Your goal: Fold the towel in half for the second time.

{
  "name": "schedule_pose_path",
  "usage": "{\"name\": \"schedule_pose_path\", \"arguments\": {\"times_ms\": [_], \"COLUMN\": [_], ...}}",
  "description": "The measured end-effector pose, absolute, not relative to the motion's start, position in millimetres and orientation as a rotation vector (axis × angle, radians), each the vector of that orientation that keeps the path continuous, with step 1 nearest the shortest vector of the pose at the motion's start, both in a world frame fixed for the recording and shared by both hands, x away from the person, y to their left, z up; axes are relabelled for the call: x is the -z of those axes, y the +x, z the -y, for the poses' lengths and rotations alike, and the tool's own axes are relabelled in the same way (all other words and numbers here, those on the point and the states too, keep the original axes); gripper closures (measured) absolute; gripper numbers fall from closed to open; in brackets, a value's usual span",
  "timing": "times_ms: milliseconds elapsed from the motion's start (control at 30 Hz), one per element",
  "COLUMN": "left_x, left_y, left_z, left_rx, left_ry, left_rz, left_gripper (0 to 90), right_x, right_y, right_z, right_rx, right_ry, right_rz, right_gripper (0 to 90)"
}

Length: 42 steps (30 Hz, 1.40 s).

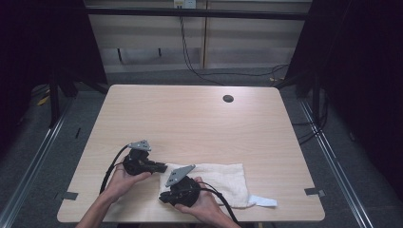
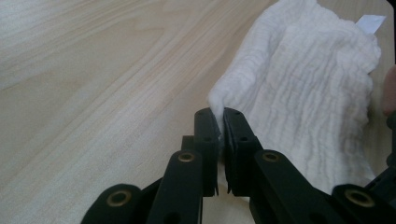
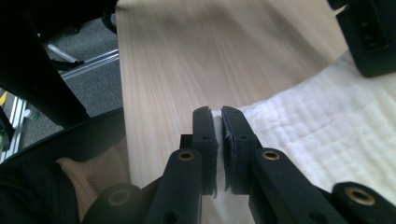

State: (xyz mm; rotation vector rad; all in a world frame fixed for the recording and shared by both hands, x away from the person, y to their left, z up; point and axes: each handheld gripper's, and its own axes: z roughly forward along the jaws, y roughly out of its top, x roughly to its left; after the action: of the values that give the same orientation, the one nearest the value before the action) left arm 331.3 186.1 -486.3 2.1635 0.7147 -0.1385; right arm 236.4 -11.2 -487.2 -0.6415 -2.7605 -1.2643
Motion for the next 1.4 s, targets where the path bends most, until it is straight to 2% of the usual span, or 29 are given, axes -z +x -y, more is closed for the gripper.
{"name": "schedule_pose_path", "arguments": {"times_ms": [67,333,767,1167,1400], "left_x": [484,477,462,471,466], "left_y": [333,334,339,337,335], "left_z": [-188,-187,-214,-235,-248], "left_rx": [0.156,0.091,0.052,0.072,0.05], "left_ry": [2.139,2.151,2.11,2.13,2.124], "left_rz": [-0.725,-0.741,-0.805,-0.842,-0.873], "left_gripper": [84.9,84.9,84.9,84.6,84.6], "right_x": [484,473,450,468,465], "right_y": [238,239,254,252,253], "right_z": [12,8,-6,-30,-42], "right_rx": [1.285,1.329,1.387,1.367,1.397], "right_ry": [-0.637,-0.644,-0.613,-0.609,-0.593], "right_rz": [2.752,2.725,2.699,2.67,2.65], "right_gripper": [84.9,84.9,84.9,84.9,84.9]}}
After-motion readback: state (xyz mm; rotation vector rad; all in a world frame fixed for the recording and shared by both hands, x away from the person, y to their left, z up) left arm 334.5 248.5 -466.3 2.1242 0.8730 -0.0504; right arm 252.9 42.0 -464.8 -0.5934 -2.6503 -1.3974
